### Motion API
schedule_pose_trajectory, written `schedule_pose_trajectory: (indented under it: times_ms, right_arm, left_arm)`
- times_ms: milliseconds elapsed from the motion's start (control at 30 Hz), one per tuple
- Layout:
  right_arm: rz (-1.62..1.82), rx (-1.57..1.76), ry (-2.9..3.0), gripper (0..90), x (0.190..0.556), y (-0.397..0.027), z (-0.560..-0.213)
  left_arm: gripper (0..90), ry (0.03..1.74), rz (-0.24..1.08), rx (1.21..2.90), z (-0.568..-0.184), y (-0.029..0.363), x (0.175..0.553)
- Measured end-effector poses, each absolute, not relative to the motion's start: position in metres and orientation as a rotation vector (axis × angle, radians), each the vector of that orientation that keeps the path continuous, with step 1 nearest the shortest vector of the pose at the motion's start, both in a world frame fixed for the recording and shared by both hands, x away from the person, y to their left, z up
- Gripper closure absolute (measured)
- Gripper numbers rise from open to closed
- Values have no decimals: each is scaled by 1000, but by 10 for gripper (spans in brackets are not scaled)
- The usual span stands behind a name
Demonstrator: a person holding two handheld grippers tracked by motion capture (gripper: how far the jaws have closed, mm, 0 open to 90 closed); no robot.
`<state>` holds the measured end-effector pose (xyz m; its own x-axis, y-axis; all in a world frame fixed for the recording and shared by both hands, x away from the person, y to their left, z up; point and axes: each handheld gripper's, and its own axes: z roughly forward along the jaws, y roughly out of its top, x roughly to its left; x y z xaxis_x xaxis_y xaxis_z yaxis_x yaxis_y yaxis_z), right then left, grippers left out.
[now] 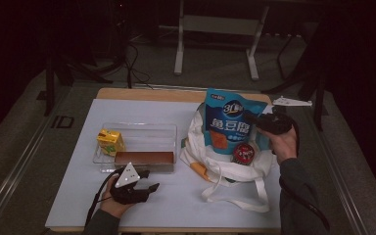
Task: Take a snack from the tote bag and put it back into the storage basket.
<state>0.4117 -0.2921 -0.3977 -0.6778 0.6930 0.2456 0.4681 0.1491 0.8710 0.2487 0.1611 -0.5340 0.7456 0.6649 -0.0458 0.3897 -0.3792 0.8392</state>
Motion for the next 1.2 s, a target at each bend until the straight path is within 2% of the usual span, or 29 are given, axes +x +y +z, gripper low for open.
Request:
schedule_pose_trajectory:
  times_ms: [100, 267, 1200]
  right_arm:
    - [1566, 1137, 2226, 854, 411, -288, -397]
    - [1561, 1174, 2233, 888, 413, -287, -393]
    - [1749, 1348, 2177, 895, 416, -285, -388]
  left_arm:
    - [407, 802, 380, 2015, -535, 161, 249]
    - [407, 809, 383, 2012, -536, 162, 250]
    - [395, 813, 383, 2018, -539, 161, 251]
